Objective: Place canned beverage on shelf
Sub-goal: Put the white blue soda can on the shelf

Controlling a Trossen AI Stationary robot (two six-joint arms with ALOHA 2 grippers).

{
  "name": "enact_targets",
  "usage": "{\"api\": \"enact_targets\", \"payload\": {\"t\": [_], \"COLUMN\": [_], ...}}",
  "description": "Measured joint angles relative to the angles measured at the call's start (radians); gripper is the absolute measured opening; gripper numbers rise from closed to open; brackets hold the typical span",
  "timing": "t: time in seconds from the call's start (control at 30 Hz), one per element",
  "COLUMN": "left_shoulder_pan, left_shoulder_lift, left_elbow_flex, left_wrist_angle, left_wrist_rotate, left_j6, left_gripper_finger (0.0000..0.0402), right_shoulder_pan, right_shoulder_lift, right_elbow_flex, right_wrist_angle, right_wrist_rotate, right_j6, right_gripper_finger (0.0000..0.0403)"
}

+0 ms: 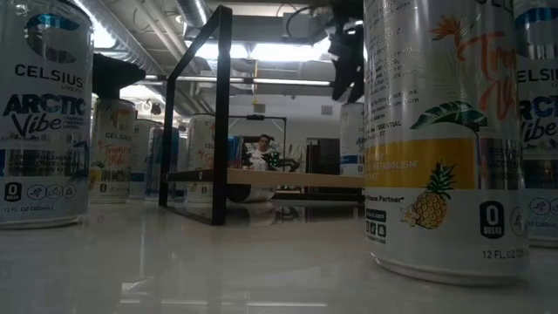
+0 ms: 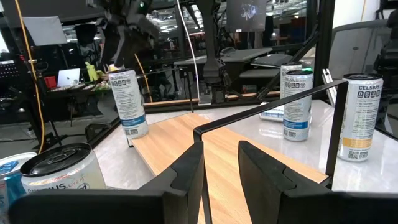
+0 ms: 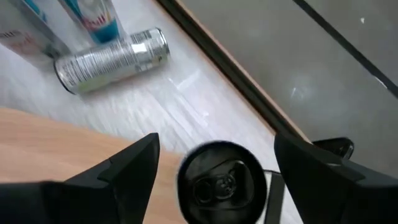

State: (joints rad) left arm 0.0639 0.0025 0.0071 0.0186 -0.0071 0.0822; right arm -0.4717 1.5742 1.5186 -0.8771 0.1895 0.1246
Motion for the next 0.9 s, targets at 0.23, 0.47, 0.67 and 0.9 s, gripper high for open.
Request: {"api": "enact_targets", "payload": {"t": [0.23,0.47,0.67,0.9], "left_shoulder_pan": [0.000,0.000,0.000,0.000], "left_shoulder_lift": [0.000,0.000,0.000,0.000], "left_elbow_flex": [0.000,0.000,0.000,0.000], "left_wrist_angle": [0.059,0.282,0.433,0.454], "left_wrist_rotate": [-0.002,-0.059,-0.107,-0.189], "left_j6": [-0.002,-0.015,-0.049,-0.103], "left_gripper_finger": [0.0092,0.0092,0.0092,0.0130], "right_shoulder_pan": [0.001,0.001,0.001,0.001], "right_shoulder_lift": [0.000,0.000,0.000,0.000], "right_elbow_flex": [0.081,0.106,0.105,0.105], "right_wrist_angle": [-0.001,0.031,0.046,0.047], "right_wrist_rotate": [0.000,-0.001,-0.061,-0.095], "right_j6": [0.000,0.000,0.000,0.001], "right_gripper_finger": [0.0308,0.0308,0.0308,0.0308]}}
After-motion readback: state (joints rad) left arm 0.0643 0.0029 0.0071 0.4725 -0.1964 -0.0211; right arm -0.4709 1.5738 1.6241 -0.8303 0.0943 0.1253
